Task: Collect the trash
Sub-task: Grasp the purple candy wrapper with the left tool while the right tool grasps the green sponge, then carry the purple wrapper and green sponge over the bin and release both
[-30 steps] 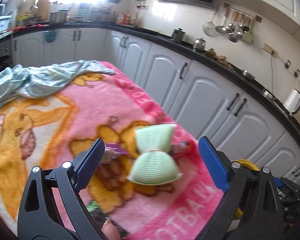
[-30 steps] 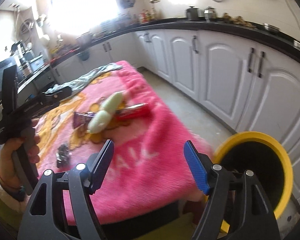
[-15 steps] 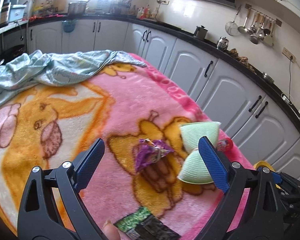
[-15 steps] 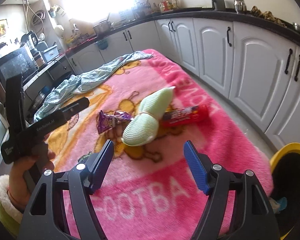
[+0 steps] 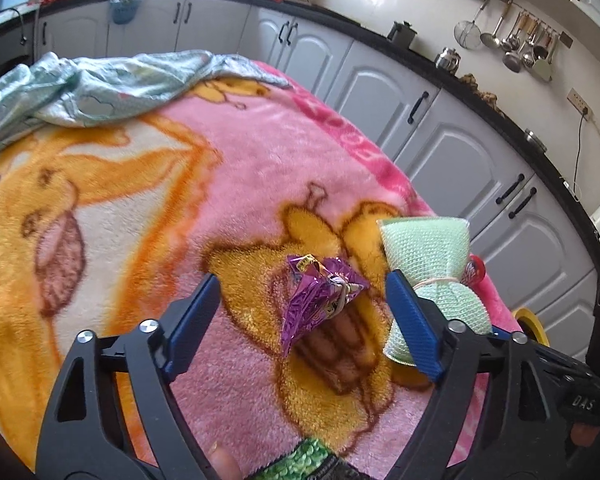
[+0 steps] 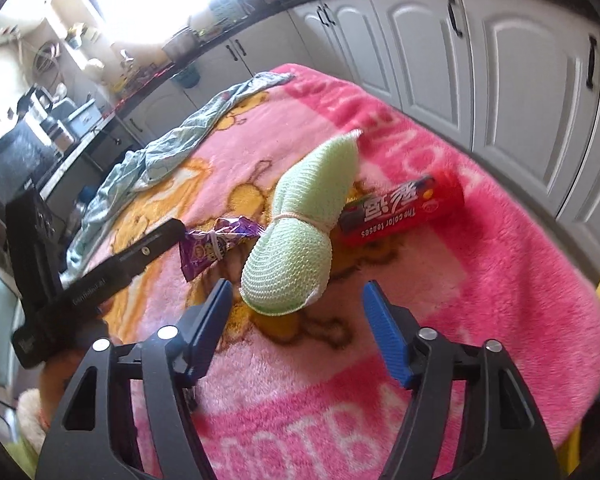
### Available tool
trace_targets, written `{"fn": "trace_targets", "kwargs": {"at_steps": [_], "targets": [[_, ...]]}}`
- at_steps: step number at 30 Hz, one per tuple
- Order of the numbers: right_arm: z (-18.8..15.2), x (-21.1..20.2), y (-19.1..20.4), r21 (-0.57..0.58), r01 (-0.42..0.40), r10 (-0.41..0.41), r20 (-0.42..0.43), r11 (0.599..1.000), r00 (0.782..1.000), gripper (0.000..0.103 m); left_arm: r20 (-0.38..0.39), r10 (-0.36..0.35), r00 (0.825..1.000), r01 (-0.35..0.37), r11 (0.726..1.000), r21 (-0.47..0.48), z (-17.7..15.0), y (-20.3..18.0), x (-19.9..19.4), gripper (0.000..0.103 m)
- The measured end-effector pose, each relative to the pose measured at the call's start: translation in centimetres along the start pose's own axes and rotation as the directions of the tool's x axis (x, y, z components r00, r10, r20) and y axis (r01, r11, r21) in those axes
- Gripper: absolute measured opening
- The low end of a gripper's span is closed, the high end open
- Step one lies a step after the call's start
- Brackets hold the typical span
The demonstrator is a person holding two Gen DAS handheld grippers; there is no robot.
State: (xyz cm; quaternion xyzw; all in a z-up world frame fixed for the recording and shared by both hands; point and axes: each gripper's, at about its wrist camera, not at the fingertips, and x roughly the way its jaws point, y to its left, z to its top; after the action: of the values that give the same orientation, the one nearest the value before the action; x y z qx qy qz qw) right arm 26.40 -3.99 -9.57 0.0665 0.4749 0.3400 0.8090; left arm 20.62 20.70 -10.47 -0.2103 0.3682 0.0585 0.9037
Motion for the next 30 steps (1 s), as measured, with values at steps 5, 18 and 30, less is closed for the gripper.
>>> {"fn": "trace_targets", "kwargs": {"at_steps": [5, 18, 30], "targets": [[-0.1, 0.6, -0.5, 0.023, -0.047, 0.048, -0.023, 0.999, 0.999, 0.030, -0.049, -0.007, 0.999, 0.007, 1.000, -0.006, -0.1, 0.1, 1.7, 0.051], [-1.2, -2.8, 0.9, -0.076, -0.042, 0.047, 0.057, 0.996, 0.997, 0.024, -0.015, -0.056, 0.998, 0.056, 0.997, 0.052, -0.9, -2.0, -1.1, 0.009], [-2.2, -10.0, -0.2, -0.099, -0.059, 0.074, 0.157, 0.993, 0.985, 0.023, 0.042, -0.138, 0.989, 0.131, 0.982, 0.138, -1.2, -7.4, -5.8, 0.008]]}}
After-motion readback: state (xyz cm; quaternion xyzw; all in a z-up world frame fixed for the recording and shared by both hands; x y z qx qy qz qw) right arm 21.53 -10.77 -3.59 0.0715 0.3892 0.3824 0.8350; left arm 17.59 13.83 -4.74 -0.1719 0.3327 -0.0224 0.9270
